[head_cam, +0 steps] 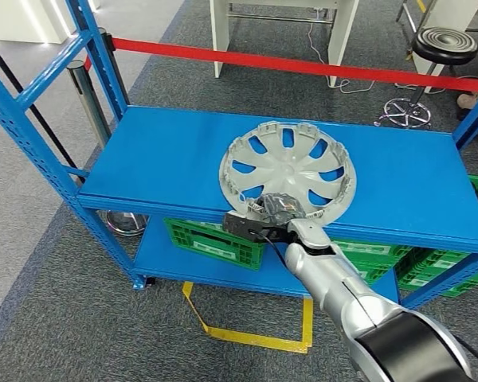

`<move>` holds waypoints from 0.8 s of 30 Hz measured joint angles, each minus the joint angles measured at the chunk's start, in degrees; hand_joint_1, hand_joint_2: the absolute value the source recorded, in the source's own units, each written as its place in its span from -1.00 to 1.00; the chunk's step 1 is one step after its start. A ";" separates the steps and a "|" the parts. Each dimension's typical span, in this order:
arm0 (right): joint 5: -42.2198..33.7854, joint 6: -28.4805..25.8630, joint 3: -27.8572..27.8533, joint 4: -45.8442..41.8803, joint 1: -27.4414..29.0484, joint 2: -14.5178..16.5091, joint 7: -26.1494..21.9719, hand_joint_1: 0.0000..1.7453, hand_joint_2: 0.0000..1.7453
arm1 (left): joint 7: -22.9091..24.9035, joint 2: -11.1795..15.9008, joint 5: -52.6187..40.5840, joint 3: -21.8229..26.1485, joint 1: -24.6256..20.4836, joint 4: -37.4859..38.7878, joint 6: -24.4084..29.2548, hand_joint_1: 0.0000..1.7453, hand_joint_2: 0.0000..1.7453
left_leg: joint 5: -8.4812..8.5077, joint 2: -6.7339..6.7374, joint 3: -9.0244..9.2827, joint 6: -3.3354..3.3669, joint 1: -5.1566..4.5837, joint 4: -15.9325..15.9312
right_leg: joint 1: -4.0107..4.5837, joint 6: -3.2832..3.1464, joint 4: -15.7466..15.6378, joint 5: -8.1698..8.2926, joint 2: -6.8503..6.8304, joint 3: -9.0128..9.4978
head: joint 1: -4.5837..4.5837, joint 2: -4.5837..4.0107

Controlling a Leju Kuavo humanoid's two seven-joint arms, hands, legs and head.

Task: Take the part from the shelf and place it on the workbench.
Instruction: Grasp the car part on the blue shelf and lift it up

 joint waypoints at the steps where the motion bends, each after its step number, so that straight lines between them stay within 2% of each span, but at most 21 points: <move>1: 0.03 -0.03 0.01 0.00 0.00 -0.01 0.00 1.00 1.00 | 0.01 0.00 0.00 0.00 0.00 0.00 0.00 -1.00 -1.00 | 0.00 0.00 0.00 0.00 0.00 0.00 | 0.00 0.00 0.00 0.00 0.00 0.00 | 0.00 0.00; 4: 1.02 -1.51 0.25 -0.21 0.22 -0.18 -0.15 1.00 1.00 | -0.01 -0.04 -0.81 -0.14 0.04 0.00 0.95 -1.00 -1.00 | 0.00 0.00 -0.04 0.00 0.00 0.00 | 0.00 0.00 0.00 0.01 -0.01 -0.02 | 0.00 0.00; 8: 9.08 -10.41 2.73 -2.96 1.70 -2.41 1.24 1.00 1.00 | 2.51 -0.86 -6.28 -3.45 0.46 0.02 6.98 -1.00 -1.00 | 0.06 -0.02 -0.43 0.04 -0.02 0.02 | -0.02 0.03 0.01 0.08 -0.05 -0.34 | 0.00 0.00; 15: 12.49 -13.59 4.48 -6.15 2.15 -4.49 0.85 1.00 1.00 | 4.51 -2.44 -6.16 -3.83 0.53 0.02 8.59 -1.00 -1.00 | 0.05 0.00 -0.72 0.04 -0.03 0.04 | -0.03 0.05 0.01 0.10 -0.01 -0.67 | -0.01 0.00; 24: 14.81 -15.89 4.96 -11.83 4.90 -6.27 -0.19 1.00 1.00 | 5.02 -2.93 -6.48 -4.57 0.53 0.02 9.23 -1.00 -1.00 | 0.05 0.00 -0.93 0.04 -0.02 0.04 | -0.01 0.05 0.01 0.10 0.00 -0.89 | -0.01 0.00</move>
